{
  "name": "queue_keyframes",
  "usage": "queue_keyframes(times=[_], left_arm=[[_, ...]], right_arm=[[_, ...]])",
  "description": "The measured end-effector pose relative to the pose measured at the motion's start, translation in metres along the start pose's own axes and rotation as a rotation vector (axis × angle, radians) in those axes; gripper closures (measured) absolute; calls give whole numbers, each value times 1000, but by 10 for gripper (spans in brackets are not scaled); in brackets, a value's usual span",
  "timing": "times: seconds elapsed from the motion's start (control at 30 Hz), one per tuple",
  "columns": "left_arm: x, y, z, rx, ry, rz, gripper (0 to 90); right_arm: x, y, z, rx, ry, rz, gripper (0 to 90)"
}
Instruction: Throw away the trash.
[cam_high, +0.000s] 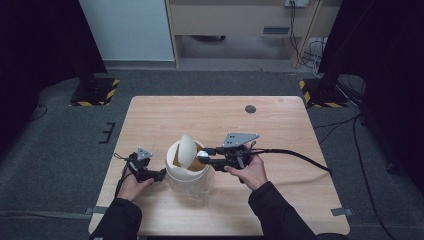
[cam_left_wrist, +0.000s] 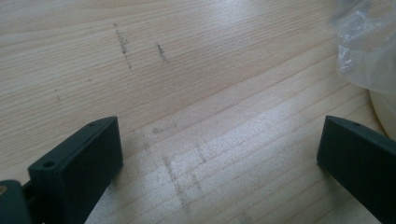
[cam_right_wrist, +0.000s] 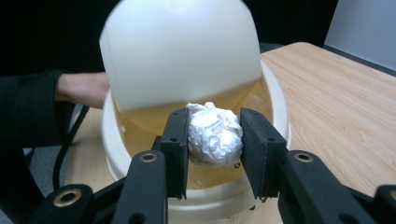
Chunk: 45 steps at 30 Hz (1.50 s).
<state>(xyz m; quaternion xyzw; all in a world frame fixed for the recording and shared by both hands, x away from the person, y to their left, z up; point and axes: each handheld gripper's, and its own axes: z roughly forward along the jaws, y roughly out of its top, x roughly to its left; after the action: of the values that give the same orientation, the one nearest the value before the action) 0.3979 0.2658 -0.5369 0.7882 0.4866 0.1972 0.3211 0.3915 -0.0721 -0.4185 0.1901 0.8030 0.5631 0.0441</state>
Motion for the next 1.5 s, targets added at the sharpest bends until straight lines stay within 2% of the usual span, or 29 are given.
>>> queue_keyframes(times=[0.2,0.5,0.6,0.8,0.97,1.3,1.5], left_arm=[[0,0,0,0,0,0,0],[0,0,0,0,0,0,0],[0,0,0,0,0,0,0],[0,0,0,0,0,0,0],[0,0,0,0,0,0,0],[0,0,0,0,1,-1,0],[0,0,0,0,2,-2,0]], right_arm=[[0,-2,3,15,6,1,564],[-1,4,-7,13,-18,-23,474],[-3,6,-14,5,-46,-30,435],[-12,4,-36,-2,-139,-28,367],[-20,-9,-54,6,-187,-2,321],[-36,-47,-87,55,-295,65,270],[-46,-77,-105,124,-358,121,251]])
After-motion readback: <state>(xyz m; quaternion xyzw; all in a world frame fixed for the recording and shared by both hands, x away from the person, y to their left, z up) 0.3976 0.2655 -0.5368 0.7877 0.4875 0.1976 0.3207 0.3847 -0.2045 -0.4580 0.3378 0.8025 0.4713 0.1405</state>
